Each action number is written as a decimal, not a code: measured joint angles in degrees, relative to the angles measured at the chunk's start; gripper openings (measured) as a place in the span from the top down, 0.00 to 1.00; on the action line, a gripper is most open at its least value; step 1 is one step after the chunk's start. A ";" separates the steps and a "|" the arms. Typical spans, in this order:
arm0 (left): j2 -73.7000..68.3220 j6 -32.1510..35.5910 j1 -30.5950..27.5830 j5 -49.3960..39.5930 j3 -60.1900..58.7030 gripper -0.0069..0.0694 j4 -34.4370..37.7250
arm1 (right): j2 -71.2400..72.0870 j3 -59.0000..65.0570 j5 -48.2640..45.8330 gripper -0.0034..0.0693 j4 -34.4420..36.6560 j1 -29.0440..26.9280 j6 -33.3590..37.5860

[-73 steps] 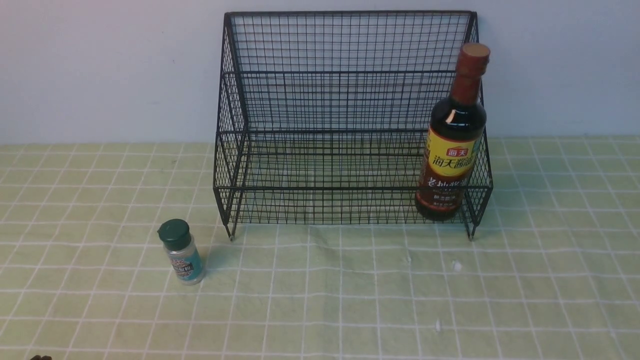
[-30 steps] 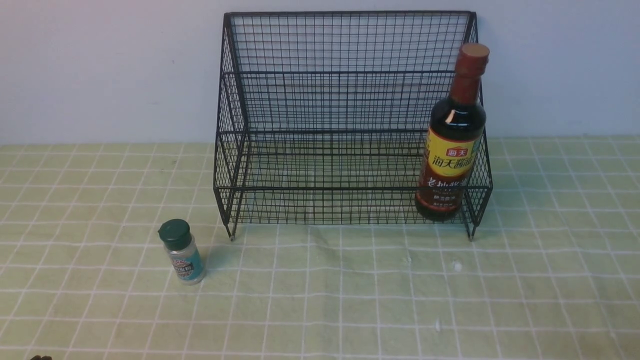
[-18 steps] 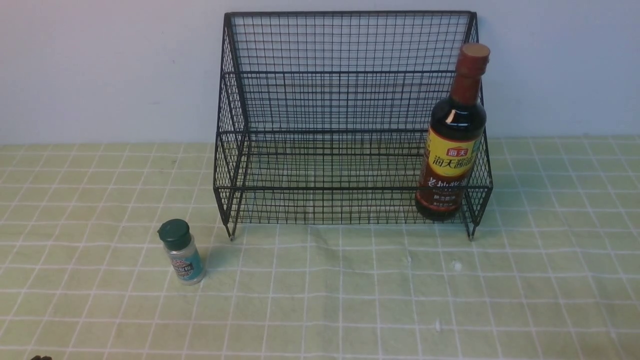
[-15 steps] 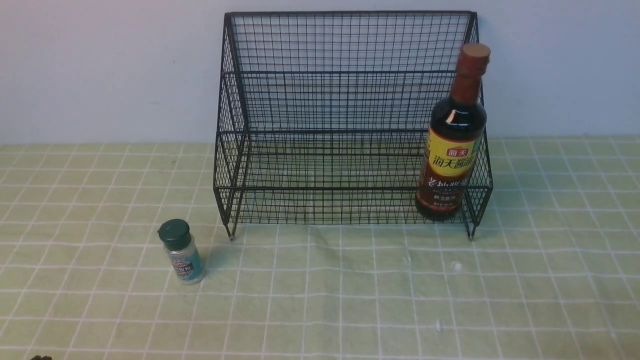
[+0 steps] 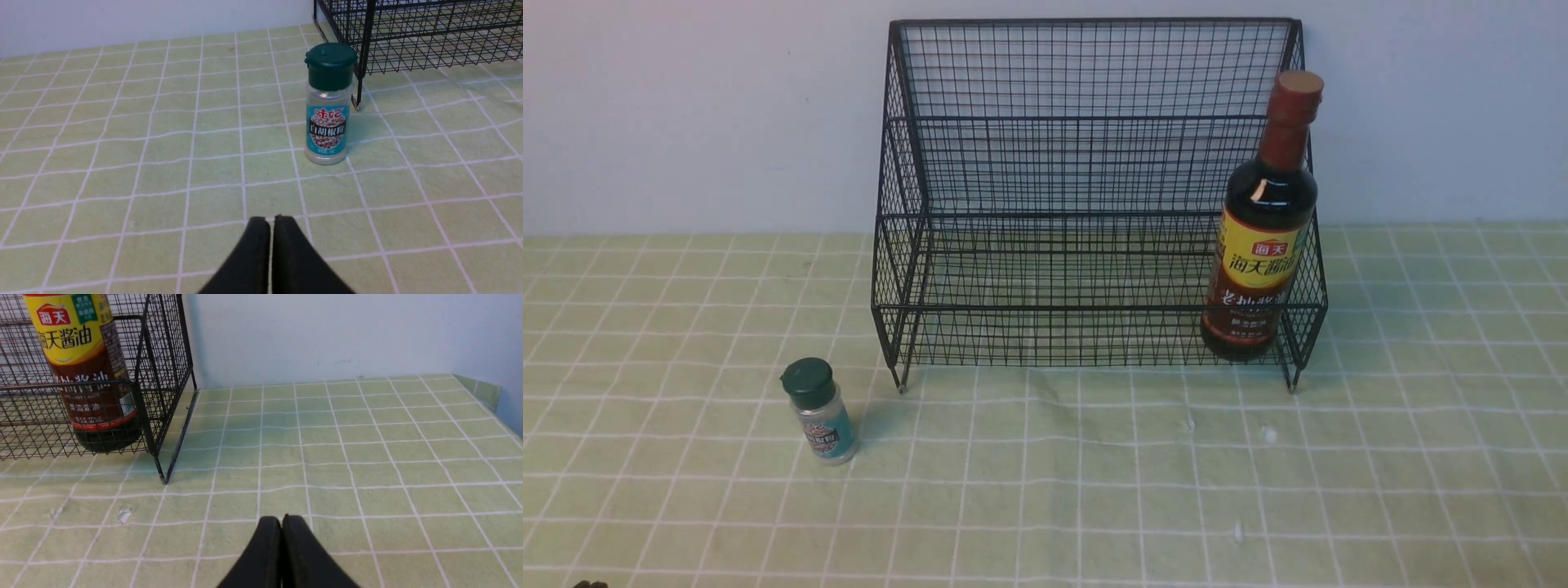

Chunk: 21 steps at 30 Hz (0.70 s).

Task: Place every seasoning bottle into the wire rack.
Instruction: Use the left arm to grab the condiment bottle closest to it

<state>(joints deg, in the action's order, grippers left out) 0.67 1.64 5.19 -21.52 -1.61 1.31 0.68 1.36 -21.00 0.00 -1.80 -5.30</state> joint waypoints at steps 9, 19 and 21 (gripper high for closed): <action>0.00 0.16 0.00 0.00 0.00 0.92 -0.45 | 0.00 0.00 0.00 0.97 0.00 0.00 0.00; 0.00 -7.85 0.00 11.81 -0.05 0.92 10.42 | 0.00 0.00 0.00 0.97 0.00 0.00 -0.06; 0.00 -8.05 0.00 13.91 -0.05 0.92 12.16 | 0.00 0.00 0.00 0.97 0.00 0.00 -0.06</action>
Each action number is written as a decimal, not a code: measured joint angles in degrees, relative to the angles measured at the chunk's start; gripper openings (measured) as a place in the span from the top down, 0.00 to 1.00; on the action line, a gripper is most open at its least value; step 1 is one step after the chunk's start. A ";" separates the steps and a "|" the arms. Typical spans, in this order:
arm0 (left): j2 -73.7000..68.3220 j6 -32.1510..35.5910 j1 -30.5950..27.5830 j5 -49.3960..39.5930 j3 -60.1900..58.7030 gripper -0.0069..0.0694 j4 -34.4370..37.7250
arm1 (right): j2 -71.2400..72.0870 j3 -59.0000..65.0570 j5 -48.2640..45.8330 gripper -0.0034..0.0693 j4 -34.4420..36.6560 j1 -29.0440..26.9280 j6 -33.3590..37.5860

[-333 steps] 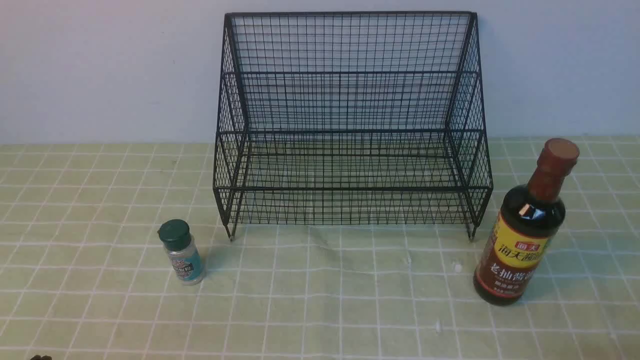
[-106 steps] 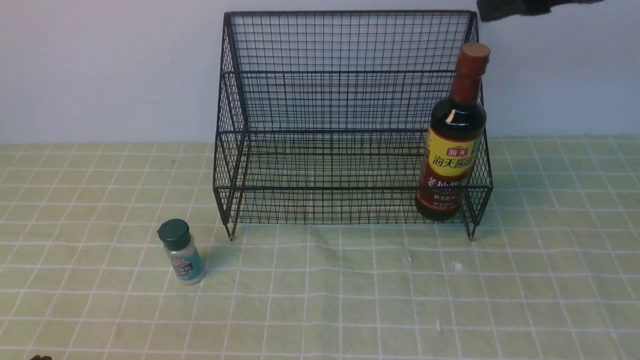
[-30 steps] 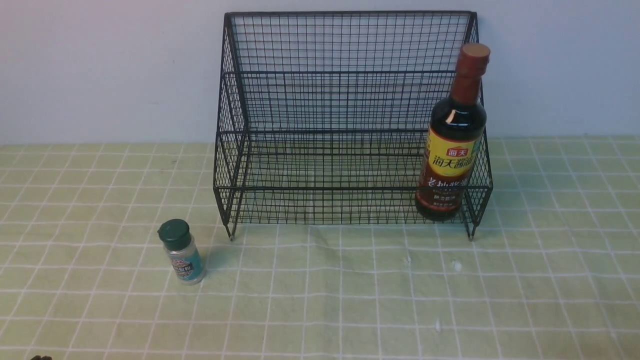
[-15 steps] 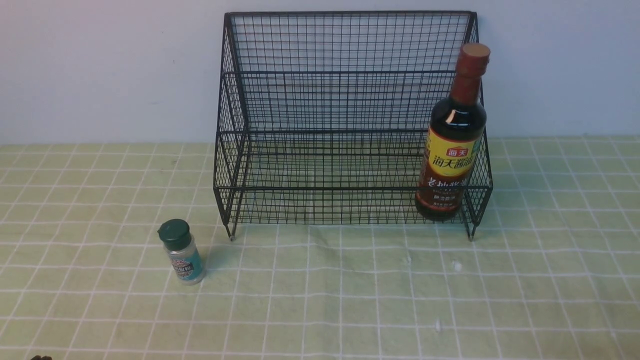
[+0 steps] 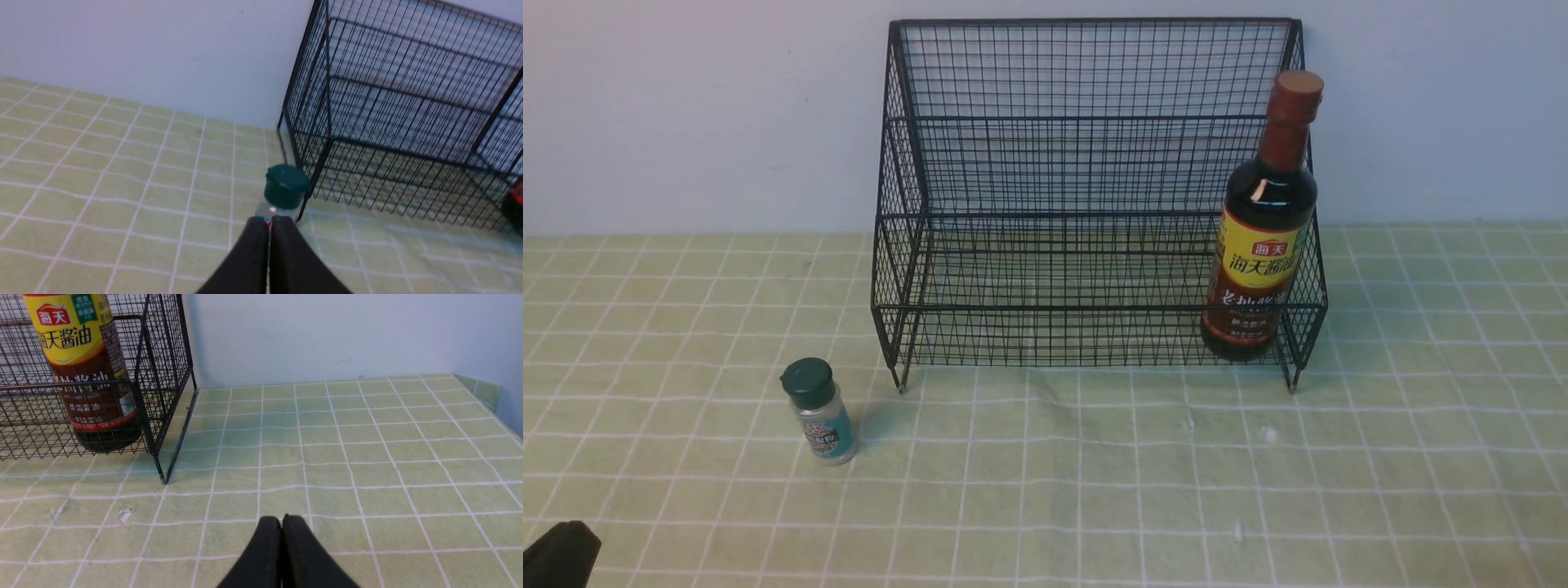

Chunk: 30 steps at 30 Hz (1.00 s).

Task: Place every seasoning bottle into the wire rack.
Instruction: Use the left arm to grab the condiment bottle closest to it

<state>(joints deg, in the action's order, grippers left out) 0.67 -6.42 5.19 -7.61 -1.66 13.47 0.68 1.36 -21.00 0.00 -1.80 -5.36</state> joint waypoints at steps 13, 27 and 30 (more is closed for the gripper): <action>-2.30 -0.86 0.00 22.18 12.08 0.92 -0.01 | 0.00 0.00 0.00 0.97 0.00 0.00 0.00; -54.60 8.54 0.00 -58.51 60.48 0.92 -9.05 | 0.00 0.00 -0.07 0.97 0.00 0.00 0.00; -63.31 10.90 0.00 -62.10 64.57 0.92 -9.05 | 0.00 0.00 -0.07 0.97 0.00 0.00 0.00</action>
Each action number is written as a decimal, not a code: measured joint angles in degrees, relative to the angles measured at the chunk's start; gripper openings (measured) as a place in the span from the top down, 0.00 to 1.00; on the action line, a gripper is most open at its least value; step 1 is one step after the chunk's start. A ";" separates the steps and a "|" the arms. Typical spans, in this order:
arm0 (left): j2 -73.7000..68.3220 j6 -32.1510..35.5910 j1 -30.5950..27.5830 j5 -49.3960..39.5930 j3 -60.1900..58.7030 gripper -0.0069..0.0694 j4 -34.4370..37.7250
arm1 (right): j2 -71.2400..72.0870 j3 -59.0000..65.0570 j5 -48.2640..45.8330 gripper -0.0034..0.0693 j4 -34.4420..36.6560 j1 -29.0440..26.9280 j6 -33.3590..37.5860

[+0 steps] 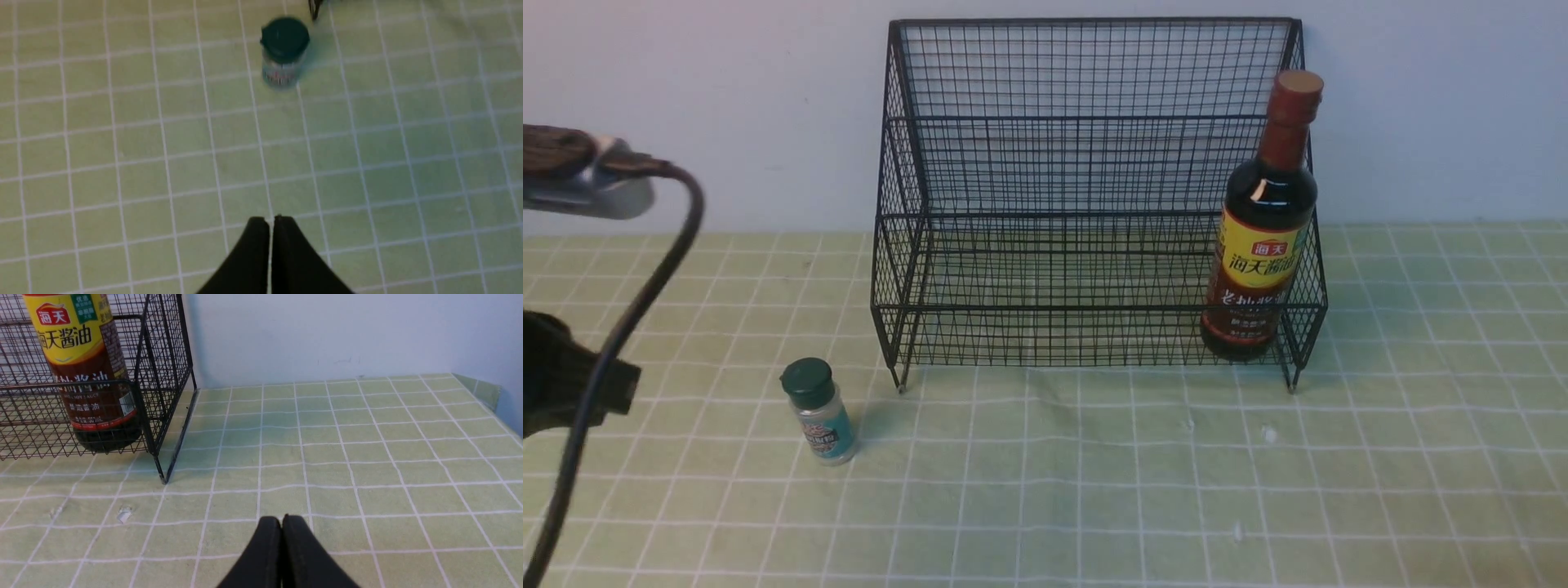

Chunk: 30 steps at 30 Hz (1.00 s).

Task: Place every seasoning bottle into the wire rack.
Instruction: Use the left arm to grab the condiment bottle closest to it

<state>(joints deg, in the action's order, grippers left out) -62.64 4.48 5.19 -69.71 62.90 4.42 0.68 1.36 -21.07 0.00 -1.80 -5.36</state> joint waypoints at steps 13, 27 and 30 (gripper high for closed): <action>-18.84 2.36 7.60 4.94 4.72 0.92 -3.01 | 0.00 0.00 0.00 0.97 0.00 0.00 0.00; -27.06 2.52 8.09 19.31 4.89 0.40 -7.30 | 0.00 0.00 0.00 0.97 0.00 0.00 0.00; -30.45 2.52 8.09 21.01 4.93 0.24 -7.43 | 0.00 0.00 0.00 0.97 0.00 0.00 0.00</action>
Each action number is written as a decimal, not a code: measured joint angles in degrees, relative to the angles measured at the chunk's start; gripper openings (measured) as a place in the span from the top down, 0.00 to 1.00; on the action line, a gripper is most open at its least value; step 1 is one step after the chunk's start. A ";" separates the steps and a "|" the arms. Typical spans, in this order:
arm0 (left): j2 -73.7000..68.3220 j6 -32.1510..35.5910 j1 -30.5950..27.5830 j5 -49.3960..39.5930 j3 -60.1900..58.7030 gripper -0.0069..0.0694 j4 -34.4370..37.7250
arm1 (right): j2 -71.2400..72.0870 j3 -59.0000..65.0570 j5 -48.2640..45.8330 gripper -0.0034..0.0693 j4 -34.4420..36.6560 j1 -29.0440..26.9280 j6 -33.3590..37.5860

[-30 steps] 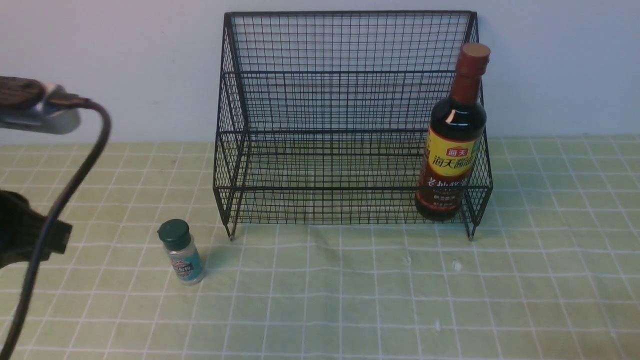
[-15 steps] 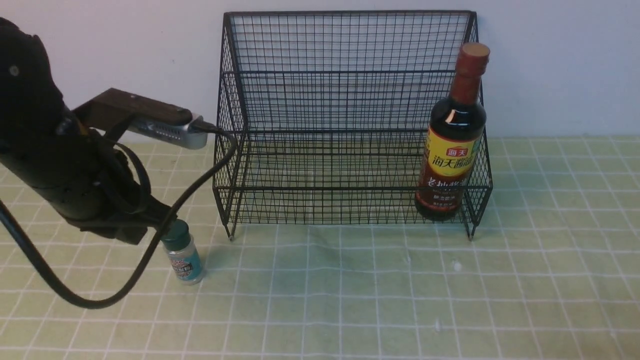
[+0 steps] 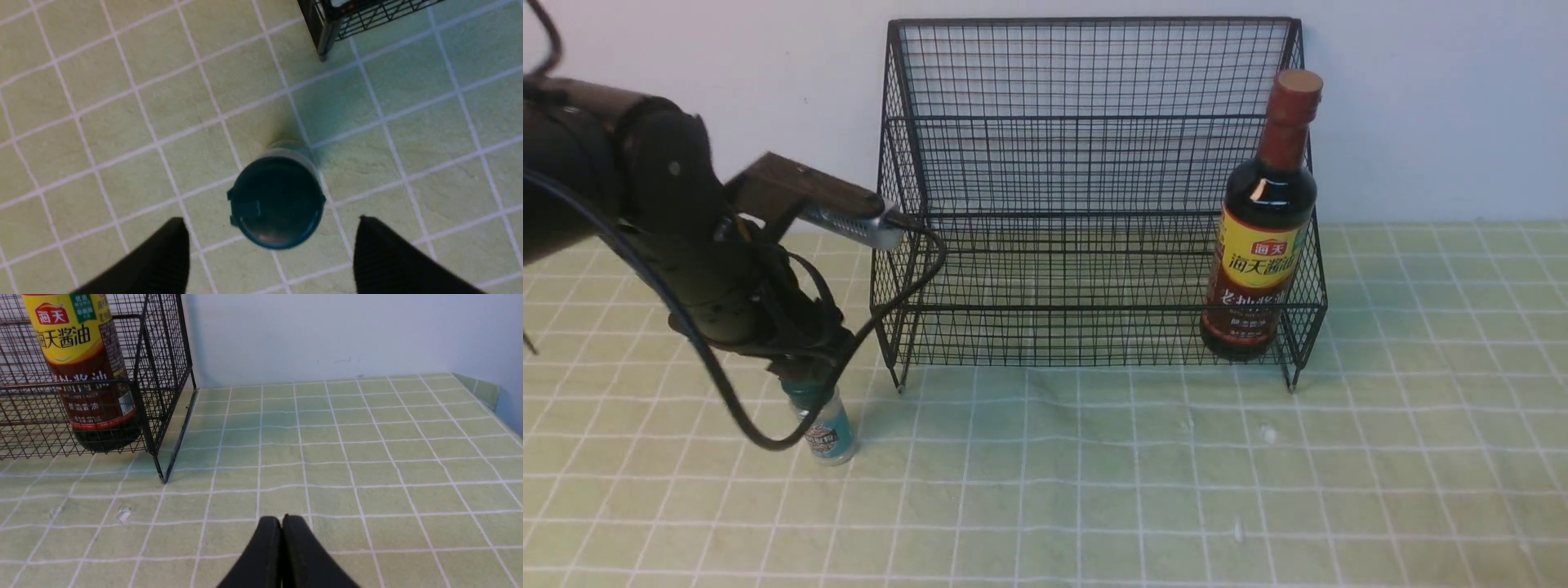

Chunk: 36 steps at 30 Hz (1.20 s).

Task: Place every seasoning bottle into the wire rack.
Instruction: Use the left arm to grab the condiment bottle closest to it

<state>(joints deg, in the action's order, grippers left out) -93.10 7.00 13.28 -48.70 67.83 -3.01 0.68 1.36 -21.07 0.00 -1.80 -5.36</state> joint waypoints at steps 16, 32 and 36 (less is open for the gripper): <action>-8.97 -0.17 0.00 4.02 0.21 0.23 -0.25 | 0.00 0.00 0.00 0.97 0.00 0.00 -0.06; -2.91 -0.20 0.01 -8.25 3.45 0.46 -1.38 | 0.00 0.00 0.00 0.97 0.00 0.00 -0.06; 3.47 -1.52 0.07 -13.44 6.80 0.46 -1.33 | 0.00 0.00 0.00 0.97 -0.31 0.00 -0.06</action>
<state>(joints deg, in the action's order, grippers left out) -89.63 5.48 13.35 -62.14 74.64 -4.33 0.68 1.36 -21.07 -0.31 -1.80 -5.42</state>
